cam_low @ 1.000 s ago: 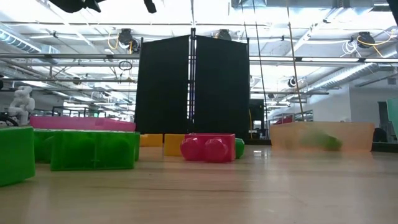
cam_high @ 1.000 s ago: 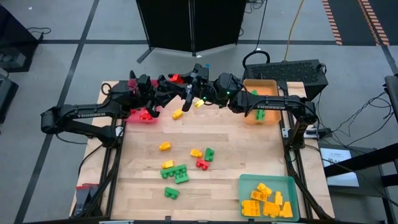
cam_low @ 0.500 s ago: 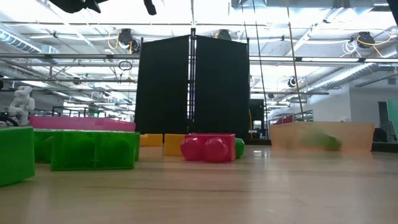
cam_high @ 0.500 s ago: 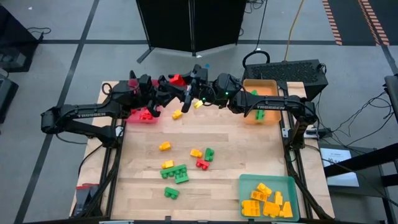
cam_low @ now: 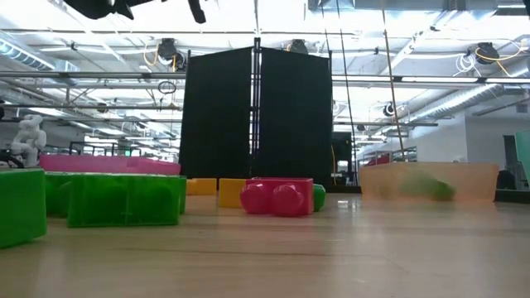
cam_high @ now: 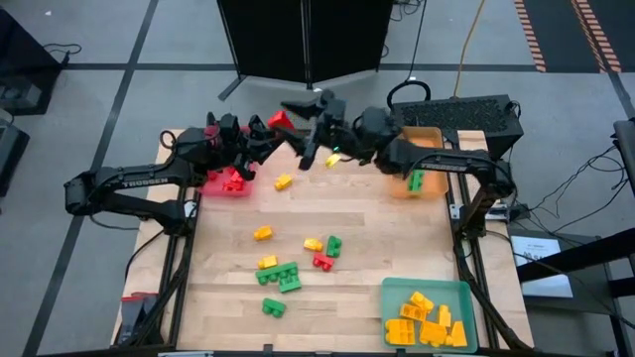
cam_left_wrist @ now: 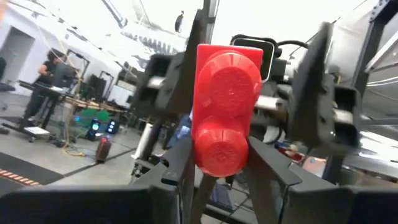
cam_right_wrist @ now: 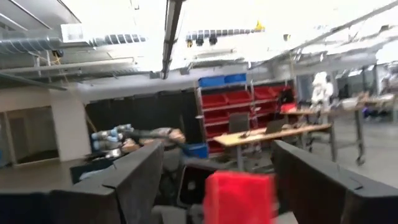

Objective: Sort blocks
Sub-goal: Put the red game piece into the red bin

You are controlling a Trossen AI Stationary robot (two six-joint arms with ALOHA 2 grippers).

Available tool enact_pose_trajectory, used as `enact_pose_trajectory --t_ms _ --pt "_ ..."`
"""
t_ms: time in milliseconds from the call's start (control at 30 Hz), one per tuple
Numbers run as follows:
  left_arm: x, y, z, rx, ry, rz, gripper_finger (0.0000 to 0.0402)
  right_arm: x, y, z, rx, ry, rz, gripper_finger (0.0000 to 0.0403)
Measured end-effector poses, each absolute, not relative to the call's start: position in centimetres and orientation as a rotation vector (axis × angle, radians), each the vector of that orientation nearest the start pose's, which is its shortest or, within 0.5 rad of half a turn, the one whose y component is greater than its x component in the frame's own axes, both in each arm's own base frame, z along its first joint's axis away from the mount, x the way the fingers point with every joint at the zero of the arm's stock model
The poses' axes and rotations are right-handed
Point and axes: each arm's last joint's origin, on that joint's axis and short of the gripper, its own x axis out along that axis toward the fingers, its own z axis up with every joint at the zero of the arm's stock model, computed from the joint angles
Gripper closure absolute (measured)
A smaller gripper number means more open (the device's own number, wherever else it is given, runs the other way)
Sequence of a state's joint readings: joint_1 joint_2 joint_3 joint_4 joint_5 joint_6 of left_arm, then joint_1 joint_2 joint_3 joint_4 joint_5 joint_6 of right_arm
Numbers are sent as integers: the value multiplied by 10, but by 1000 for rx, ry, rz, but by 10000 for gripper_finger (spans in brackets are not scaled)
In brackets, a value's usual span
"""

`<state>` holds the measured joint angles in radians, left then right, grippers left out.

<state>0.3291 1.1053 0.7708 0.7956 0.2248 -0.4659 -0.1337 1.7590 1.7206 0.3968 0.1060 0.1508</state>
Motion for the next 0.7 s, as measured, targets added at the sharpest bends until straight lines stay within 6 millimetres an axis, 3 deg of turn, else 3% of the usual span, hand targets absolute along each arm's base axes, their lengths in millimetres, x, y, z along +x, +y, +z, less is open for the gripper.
enact_pose_trajectory --t_ms 200,367,600,700 --pt "218 80 359 -325 -418 57 287 366 -66 477 43 -357 -292 119" --pt "198 96 347 -330 -206 221 287 332 -65 499 -16 -336 -316 120" --pt "153 113 313 -437 159 759 287 288 -60 515 -68 -220 -422 120" --pt "139 117 301 -541 238 944 287 273 -58 520 -67 -204 -430 120"
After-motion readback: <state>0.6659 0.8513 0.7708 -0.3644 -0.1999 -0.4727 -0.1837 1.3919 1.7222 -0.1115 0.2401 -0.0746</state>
